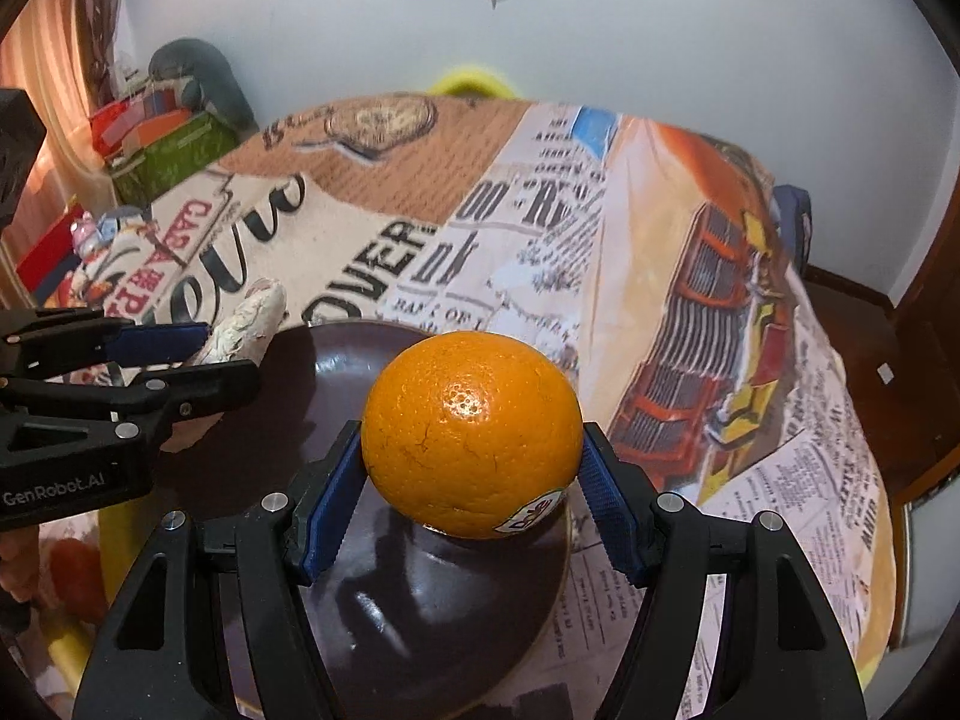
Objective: Organize fruits
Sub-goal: 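Lower and open the left tool on the plate while the right tool releases the orange beside it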
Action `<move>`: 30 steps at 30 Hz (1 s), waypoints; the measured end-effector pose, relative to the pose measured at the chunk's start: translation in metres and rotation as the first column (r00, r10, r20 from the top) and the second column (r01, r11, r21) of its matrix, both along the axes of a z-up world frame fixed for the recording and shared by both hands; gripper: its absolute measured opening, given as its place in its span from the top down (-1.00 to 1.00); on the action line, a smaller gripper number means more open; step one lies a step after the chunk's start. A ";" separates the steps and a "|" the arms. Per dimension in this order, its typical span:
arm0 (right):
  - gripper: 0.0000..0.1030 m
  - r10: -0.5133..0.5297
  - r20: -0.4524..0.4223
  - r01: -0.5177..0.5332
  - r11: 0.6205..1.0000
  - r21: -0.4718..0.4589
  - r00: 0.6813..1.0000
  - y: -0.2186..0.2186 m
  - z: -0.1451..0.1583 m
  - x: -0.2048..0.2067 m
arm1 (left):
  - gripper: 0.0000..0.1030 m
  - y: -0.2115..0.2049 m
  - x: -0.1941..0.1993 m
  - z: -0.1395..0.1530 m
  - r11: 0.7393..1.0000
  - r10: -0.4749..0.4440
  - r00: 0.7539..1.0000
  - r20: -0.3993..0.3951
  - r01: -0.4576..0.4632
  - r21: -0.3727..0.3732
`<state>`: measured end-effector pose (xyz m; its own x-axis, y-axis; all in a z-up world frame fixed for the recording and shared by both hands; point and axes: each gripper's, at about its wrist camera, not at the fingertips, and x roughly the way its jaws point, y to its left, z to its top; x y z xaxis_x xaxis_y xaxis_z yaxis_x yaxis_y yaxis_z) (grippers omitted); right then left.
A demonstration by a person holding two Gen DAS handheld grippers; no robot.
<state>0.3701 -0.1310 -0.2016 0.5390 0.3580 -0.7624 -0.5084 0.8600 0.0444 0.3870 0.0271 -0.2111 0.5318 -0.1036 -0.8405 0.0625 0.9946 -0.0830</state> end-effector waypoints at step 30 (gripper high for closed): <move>-0.50 -0.030 0.108 0.028 0.999 0.021 0.994 -0.024 0.045 -0.060 | -0.38 0.002 -0.080 0.064 0.998 0.054 0.986 0.158 -0.056 0.004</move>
<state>0.3103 -0.1545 -0.1567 0.6281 0.3553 -0.6923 -0.4862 0.8738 0.0075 0.3067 0.0289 -0.1469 0.6625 -0.0640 -0.7463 0.0193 0.9975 -0.0684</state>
